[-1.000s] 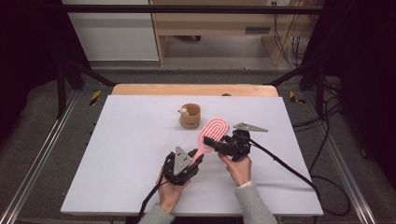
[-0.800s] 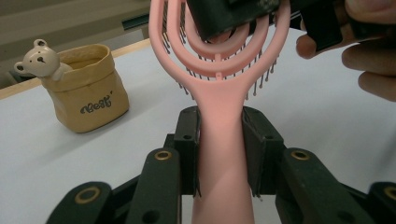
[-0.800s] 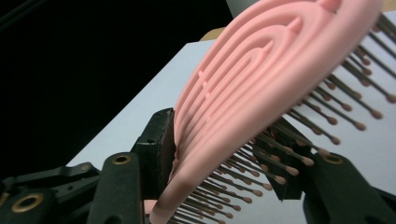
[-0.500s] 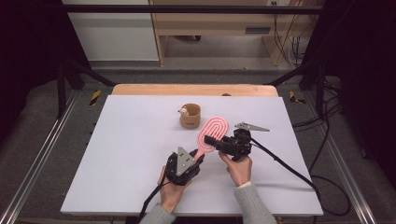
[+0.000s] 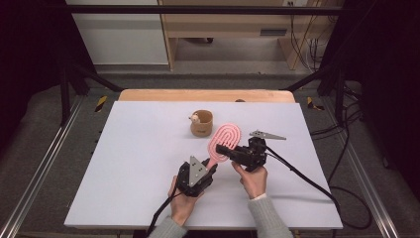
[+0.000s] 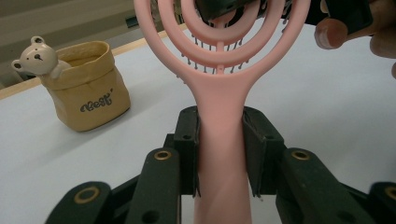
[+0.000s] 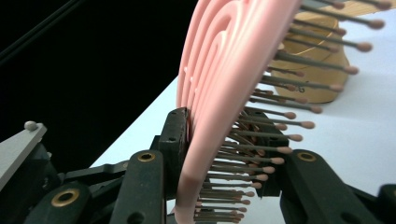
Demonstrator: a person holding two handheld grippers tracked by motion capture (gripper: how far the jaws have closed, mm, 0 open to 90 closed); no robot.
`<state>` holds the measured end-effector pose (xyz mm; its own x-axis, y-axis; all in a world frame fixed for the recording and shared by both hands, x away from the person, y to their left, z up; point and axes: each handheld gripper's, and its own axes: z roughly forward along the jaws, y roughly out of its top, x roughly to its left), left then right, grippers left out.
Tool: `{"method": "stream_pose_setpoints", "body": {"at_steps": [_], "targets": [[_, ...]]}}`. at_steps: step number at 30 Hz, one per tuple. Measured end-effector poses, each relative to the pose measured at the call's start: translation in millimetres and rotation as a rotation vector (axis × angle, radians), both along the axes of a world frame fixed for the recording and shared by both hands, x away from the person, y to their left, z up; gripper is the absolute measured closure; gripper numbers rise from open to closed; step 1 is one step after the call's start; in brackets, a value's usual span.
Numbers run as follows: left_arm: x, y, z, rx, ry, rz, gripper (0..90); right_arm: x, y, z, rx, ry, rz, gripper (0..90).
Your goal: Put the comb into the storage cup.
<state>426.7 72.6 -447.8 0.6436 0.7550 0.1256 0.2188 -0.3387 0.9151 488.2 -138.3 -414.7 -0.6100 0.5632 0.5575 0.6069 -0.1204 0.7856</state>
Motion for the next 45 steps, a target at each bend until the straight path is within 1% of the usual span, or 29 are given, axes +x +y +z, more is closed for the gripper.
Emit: {"method": "stream_pose_setpoints", "body": {"at_steps": [3,9,11,14,18,22,26,29,31,35,40,43,45], "targets": [[0.3,-0.2,-0.1,0.001,-0.001,-0.003,68.7,-0.5,-0.2,0.4,0.004,-0.003,0.012,63.6],[1.0,-0.1,1.0,-0.004,-0.005,-0.006,68.1,-2.7,-0.6,1.4,0.008,-0.025,0.015,63.9],[1.6,0.3,1.4,-0.010,0.004,-0.009,67.6,-3.3,-0.9,2.0,0.010,-0.031,0.015,64.1],[2.9,0.9,1.5,-0.023,0.014,-0.019,65.1,-3.4,-1.9,3.0,0.009,-0.034,0.016,64.2],[3.4,3.6,3.2,-0.034,0.018,-0.027,60.2,-3.7,-3.5,4.9,0.002,-0.036,0.013,64.3],[3.1,8.1,7.5,-0.054,0.024,-0.041,53.1,-4.4,-5.3,6.7,-0.008,-0.051,0.001,64.3],[2.0,12.2,13.2,-0.079,0.030,-0.069,42.3,-4.7,-7.0,8.6,-0.015,-0.060,-0.011,64.3],[3.8,15.6,17.2,-0.095,0.060,-0.096,33.0,-4.4,-8.6,10.0,-0.021,-0.070,-0.018,64.3],[5.8,17.6,19.6,-0.090,0.079,-0.101,26.3,-4.3,-9.5,11.1,-0.023,-0.073,-0.024,64.3],[9.5,22.4,24.6,-0.085,0.107,-0.109,15.7,-4.5,-12.1,13.2,-0.034,-0.091,-0.032,64.3],[12.7,30.1,32.1,-0.092,0.111,-0.108,5.6,-5.2,-15.3,15.8,-0.051,-0.106,-0.044,64.3],[15.8,35.6,35.9,-0.082,0.126,-0.110,2.7,-6.2,-17.6,16.8,-0.050,-0.118,-0.046,64.3],[17.3,40.0,38.0,-0.087,0.139,-0.121,2.3,-7.1,-18.9,17.6,-0.056,-0.124,-0.048,64.3]]}}
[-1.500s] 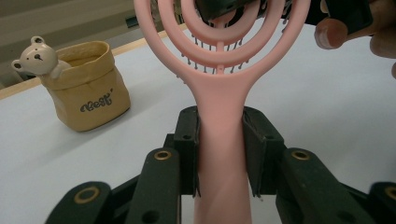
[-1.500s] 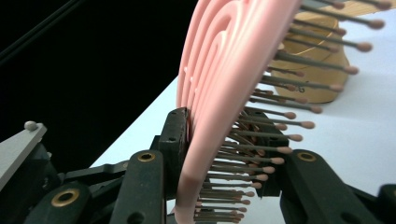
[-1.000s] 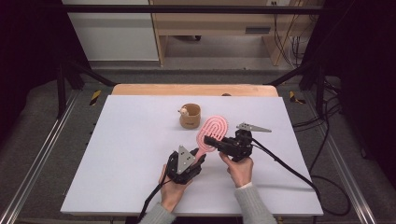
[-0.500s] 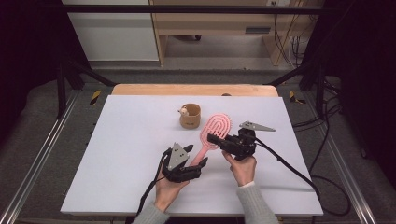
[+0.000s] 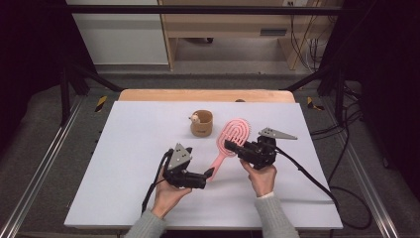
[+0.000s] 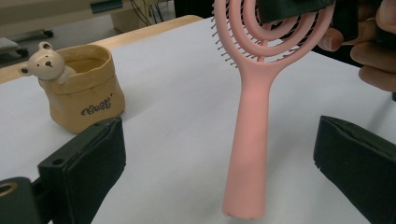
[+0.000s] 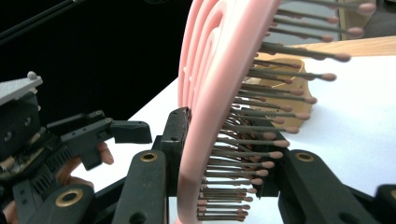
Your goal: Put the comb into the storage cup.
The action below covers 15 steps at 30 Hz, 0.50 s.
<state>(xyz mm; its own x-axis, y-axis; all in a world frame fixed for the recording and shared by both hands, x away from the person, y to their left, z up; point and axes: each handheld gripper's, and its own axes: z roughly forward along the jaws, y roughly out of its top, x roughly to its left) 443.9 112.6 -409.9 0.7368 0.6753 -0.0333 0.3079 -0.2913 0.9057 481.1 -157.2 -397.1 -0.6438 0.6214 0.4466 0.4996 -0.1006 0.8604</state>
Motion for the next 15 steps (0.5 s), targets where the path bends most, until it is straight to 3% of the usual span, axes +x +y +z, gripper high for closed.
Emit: {"method": "stream_pose_setpoints", "body": {"at_steps": [15], "targets": [[3.0,48.6,2.6,0.003,0.036,0.007,1.4,-1.1,-3.9,2.5,-0.011,-0.023,-0.011,64.3]]}}
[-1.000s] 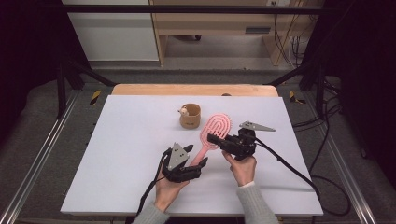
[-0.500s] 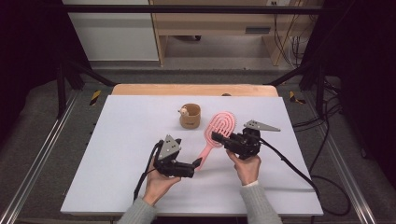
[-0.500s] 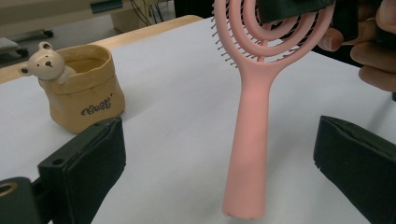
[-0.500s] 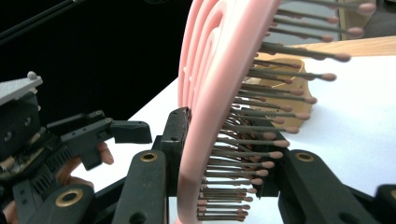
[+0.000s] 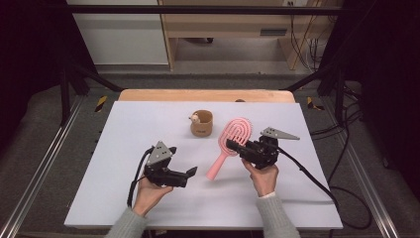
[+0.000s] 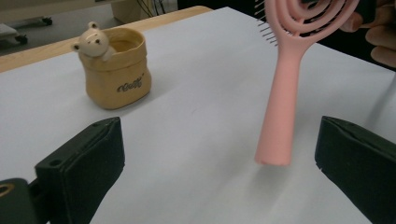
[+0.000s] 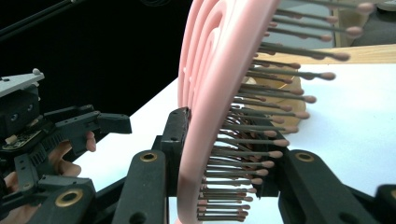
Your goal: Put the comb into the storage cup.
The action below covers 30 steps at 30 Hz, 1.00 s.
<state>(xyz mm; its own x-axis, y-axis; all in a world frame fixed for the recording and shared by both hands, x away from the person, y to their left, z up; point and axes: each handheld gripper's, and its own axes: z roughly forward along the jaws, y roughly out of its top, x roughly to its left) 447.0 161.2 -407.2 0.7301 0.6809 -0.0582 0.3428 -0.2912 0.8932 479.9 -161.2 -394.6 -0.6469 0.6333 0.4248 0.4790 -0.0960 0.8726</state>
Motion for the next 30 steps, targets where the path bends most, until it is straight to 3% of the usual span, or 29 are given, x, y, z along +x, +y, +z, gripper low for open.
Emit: {"method": "stream_pose_setpoints", "body": {"at_steps": [12,21,30], "targets": [[-2.1,33.2,-10.7,-0.003,-0.007,0.038,1.4,-1.2,-7.4,7.8,-0.004,-0.028,-0.013,64.2],[-1.9,54.4,-23.7,0.019,0.018,0.060,1.4,0.1,-14.4,16.8,-0.013,-0.045,-0.029,64.2],[-7.0,76.6,-28.7,0.022,-0.005,0.086,1.4,1.0,-13.1,32.3,-0.039,-0.081,-0.029,64.2]]}}
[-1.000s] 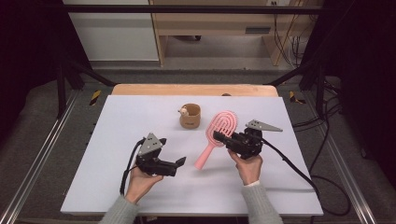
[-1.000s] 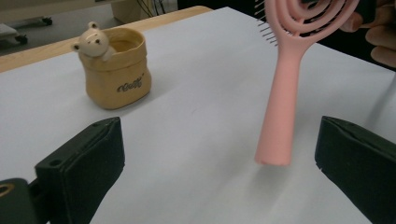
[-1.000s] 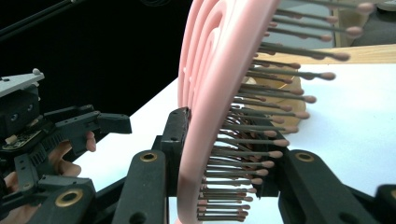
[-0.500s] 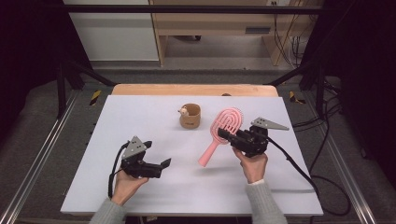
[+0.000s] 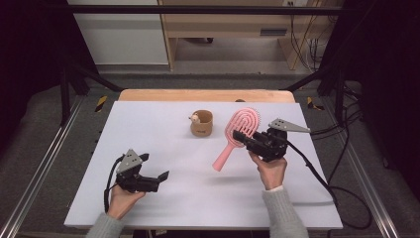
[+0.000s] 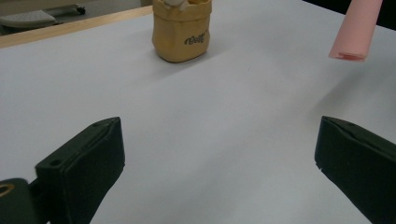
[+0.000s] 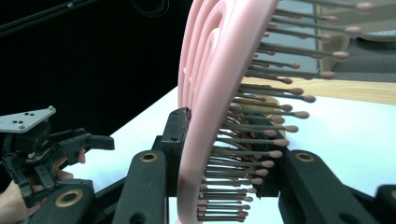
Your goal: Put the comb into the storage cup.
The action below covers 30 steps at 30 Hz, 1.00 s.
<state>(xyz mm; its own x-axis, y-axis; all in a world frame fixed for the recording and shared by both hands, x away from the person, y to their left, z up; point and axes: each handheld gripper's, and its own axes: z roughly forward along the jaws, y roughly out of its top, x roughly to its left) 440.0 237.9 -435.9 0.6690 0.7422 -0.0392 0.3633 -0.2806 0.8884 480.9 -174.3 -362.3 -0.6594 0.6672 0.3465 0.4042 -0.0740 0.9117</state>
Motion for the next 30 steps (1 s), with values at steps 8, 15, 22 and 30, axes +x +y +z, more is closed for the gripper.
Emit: {"method": "stream_pose_setpoints", "body": {"at_steps": [8,15,22,30], "targets": [[-4.3,21.8,-4.4,-0.020,0.005,0.030,1.5,1.3,1.5,6.9,-0.017,-0.017,-0.010,64.2],[-5.3,33.6,-9.3,-0.019,-0.001,0.039,1.5,5.0,5.1,15.1,-0.025,-0.036,-0.022,64.2],[-4.5,41.4,-12.8,-0.027,-0.001,0.055,1.5,14.4,16.2,23.5,-0.052,-0.050,-0.029,64.2],[-2.1,41.3,-17.1,-0.008,0.015,0.052,1.5,27.1,25.3,33.6,-0.083,-0.066,-0.052,64.2]]}}
